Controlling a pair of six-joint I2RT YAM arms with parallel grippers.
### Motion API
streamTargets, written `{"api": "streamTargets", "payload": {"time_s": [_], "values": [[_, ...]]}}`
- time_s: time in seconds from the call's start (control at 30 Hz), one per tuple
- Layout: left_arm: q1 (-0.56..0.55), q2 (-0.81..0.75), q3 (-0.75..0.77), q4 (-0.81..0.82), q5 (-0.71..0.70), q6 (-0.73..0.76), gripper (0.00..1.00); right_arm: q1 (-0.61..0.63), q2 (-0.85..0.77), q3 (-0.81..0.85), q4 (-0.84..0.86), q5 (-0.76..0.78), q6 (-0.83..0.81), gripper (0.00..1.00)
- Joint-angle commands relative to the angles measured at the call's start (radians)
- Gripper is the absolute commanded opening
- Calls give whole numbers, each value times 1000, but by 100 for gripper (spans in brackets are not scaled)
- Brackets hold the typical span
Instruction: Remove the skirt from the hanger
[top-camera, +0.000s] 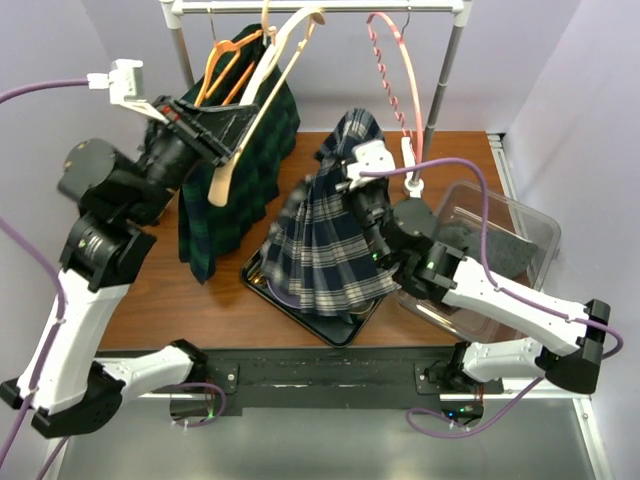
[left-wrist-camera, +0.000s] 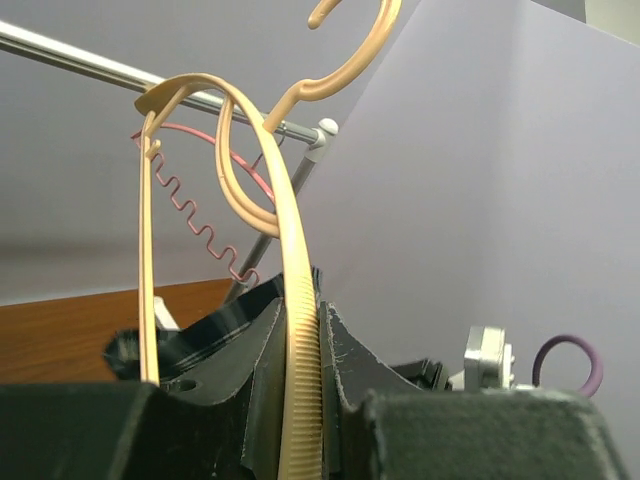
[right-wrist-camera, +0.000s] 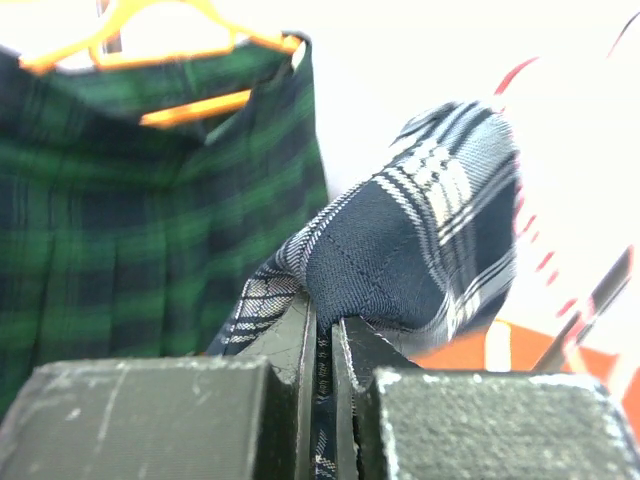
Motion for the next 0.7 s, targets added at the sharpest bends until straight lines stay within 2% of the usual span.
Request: {"api": "streamTargets", "payload": {"time_s": [0.0, 0.13, 0.3, 0.37, 0.5, 0.67], "values": [[4, -88, 15, 24, -23, 78, 0, -11, -32, 202, 35, -136, -106, 0], [4, -113, 3, 4, -77, 116, 0, -12, -24, 325, -30, -187, -145, 0], [6, -99, -8, -1, -78, 128, 0, -12, -72, 460, -140, -236, -108, 0], [6, -96, -9, -4, -90, 133, 0, -12, -92, 495, -214, -239, -61, 0], [6, -97, -9, -10, -100, 141, 0, -12, -136, 663, -463, -271, 22, 0], [6, -88, -28, 5, -75, 119, 0, -11, -175, 771, -610, -274, 45, 0]]}}
